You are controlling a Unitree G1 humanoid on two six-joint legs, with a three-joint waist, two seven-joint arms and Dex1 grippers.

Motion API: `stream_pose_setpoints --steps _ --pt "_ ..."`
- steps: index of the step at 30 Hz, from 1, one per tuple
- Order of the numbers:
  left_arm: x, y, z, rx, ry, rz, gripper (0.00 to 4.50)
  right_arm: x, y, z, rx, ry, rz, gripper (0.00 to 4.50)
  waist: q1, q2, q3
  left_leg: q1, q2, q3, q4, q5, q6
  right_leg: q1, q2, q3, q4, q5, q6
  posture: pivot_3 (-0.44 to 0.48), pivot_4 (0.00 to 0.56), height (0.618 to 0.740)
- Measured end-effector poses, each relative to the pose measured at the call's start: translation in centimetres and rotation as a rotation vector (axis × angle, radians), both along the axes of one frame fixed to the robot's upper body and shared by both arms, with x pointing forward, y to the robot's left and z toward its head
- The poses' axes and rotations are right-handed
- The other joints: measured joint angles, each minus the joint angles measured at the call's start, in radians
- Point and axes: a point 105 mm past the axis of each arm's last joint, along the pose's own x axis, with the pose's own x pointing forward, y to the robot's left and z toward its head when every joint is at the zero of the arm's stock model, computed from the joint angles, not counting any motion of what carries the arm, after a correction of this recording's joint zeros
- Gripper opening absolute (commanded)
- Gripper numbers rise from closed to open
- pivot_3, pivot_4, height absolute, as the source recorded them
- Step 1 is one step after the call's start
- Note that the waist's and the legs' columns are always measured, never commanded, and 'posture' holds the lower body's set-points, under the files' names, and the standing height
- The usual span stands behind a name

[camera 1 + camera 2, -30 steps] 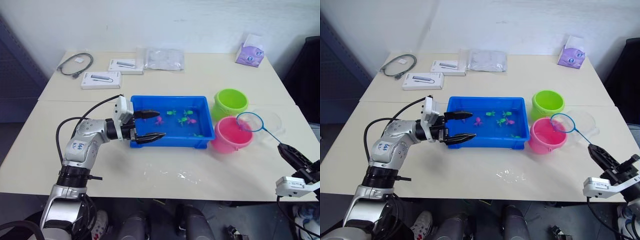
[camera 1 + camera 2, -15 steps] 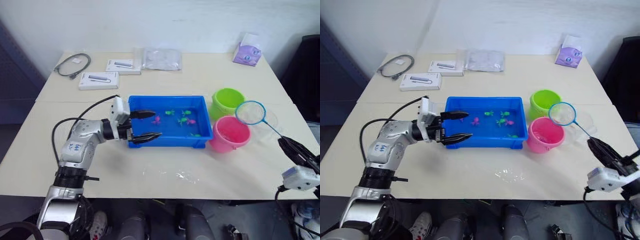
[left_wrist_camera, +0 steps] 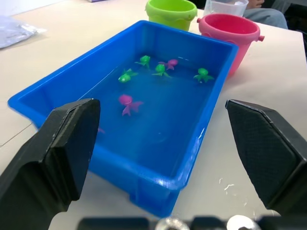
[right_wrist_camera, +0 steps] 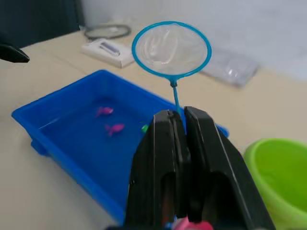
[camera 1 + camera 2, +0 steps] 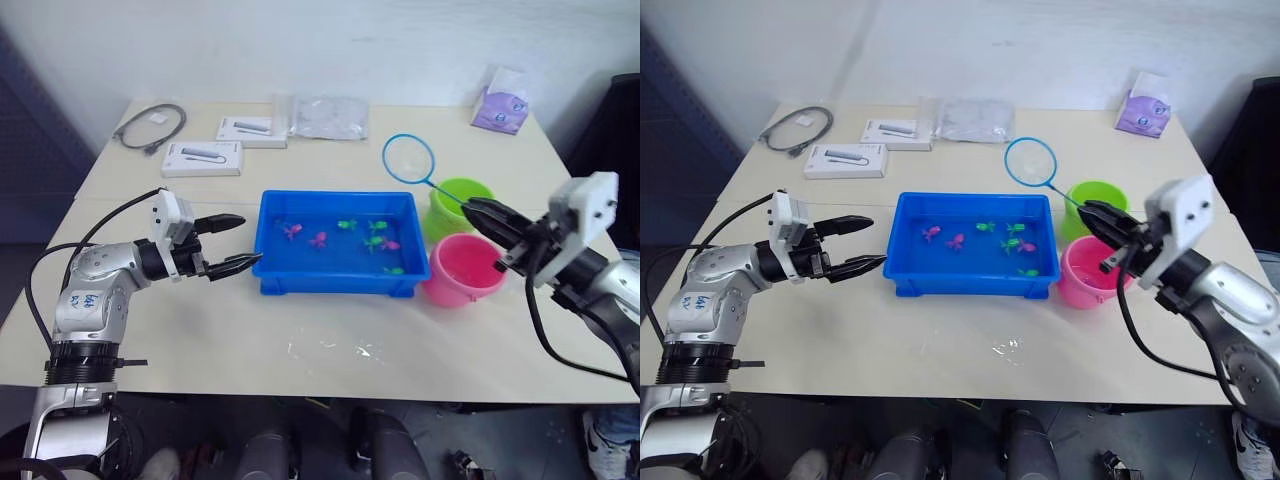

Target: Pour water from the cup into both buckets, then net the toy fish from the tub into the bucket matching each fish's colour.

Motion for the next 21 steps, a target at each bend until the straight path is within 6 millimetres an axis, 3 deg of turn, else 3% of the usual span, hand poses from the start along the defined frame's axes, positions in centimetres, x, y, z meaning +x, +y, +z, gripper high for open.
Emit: stream_pose_setpoints --steps 5,9,21 --pt "-0.4 0.2 -0.1 0.019 -0.001 0.000 4.49 0.1 1.8 -2.7 -0.033 0.285 0.013 0.00 0.007 0.000 0.000 -0.005 0.000 -0.003 0.000 -0.001 0.001 0.000 0.000 -0.005 -0.003 0.000 0.000 0.000 0.150 0.740" --pt "-0.3 -0.4 -0.2 0.003 -0.007 0.000 4.49 -0.5 1.6 -4.7 -0.081 0.441 -0.026 0.00 0.016 0.000 0.000 -0.011 0.000 -0.007 0.001 0.000 0.001 -0.002 0.000 -0.009 -0.003 0.001 0.001 0.000 0.150 0.740" --pt "0.3 -2.8 -0.6 -0.019 -0.015 -0.055 4.49 -0.2 0.8 -5.5 -0.186 0.628 -0.114 0.00 0.013 0.000 0.000 -0.013 -0.001 -0.007 0.002 0.000 0.003 -0.002 0.001 -0.011 -0.005 0.003 0.003 0.000 0.150 0.740"
